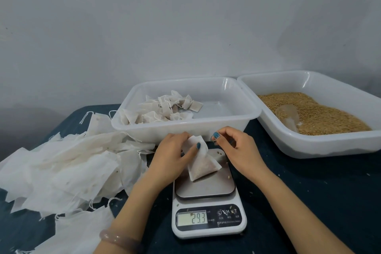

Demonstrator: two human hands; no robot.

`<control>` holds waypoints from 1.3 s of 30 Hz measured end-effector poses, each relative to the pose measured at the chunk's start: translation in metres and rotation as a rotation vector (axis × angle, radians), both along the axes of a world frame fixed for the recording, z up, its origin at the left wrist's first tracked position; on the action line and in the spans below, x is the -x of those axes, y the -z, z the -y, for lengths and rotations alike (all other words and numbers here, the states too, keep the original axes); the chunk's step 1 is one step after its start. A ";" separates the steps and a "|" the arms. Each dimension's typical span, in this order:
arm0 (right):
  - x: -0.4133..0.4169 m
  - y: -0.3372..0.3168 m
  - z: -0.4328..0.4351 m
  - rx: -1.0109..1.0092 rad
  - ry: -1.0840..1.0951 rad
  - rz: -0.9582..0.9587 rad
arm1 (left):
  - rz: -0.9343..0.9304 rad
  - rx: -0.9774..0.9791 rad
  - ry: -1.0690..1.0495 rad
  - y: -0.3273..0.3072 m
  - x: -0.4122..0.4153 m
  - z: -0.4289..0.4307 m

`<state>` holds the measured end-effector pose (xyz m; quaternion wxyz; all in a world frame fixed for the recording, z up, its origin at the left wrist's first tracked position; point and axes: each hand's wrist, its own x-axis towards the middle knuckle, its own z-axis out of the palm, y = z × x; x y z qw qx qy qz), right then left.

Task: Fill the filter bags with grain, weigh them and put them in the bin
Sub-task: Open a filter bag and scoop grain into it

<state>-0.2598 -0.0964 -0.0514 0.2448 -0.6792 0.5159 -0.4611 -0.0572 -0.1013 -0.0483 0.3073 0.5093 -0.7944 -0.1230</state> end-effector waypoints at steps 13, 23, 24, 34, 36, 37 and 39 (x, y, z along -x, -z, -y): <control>0.008 -0.008 0.001 0.056 0.162 0.105 | -0.167 -0.143 0.246 -0.010 0.025 0.000; 0.010 -0.012 -0.001 0.060 0.175 0.143 | -0.073 0.206 -0.007 -0.014 0.040 0.021; 0.010 -0.012 -0.001 0.058 0.180 0.145 | -0.062 0.251 -0.009 -0.013 0.039 0.021; 0.009 -0.013 -0.002 0.037 0.188 0.144 | -0.535 0.223 -0.032 -0.056 0.020 0.033; 0.009 -0.013 -0.002 0.026 0.184 0.149 | -0.626 0.220 -0.059 -0.069 0.015 0.042; 0.009 -0.013 -0.002 0.023 0.183 0.147 | -0.650 0.231 -0.073 -0.076 0.012 0.047; 0.009 -0.013 -0.001 0.012 0.180 0.144 | -0.648 0.257 -0.099 -0.087 0.007 0.058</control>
